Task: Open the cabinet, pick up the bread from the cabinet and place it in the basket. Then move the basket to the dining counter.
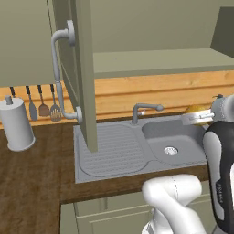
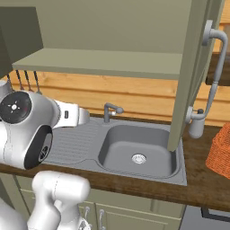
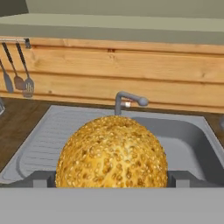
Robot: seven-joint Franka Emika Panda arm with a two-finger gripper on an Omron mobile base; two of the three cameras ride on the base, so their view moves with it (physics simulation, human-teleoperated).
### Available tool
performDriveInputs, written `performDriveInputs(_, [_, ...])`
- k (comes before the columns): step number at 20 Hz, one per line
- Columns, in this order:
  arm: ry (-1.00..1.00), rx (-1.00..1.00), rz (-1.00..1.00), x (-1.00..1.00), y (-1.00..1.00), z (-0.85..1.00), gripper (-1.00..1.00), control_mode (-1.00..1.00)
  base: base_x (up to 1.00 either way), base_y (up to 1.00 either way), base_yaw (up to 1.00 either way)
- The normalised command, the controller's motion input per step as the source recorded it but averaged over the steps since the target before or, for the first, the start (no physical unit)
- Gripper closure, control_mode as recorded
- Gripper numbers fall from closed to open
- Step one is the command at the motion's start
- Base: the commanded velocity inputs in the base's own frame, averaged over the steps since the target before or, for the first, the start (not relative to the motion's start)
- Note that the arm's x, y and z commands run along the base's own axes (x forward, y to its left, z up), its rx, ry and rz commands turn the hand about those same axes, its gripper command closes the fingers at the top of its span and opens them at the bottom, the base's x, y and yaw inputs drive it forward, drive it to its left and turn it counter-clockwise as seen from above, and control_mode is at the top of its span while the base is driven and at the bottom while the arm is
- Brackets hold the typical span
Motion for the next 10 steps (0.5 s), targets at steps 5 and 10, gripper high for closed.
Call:
performDriveInputs(5, [0.0,0.0,0.0,0.0,0.0,0.0,1.0,1.0,-0.93,0.0,0.0])
performDriveInputs(10, [0.0,0.0,0.0,0.0,0.0,0.0,1.0,1.0,-1.0,0.0,-0.02])
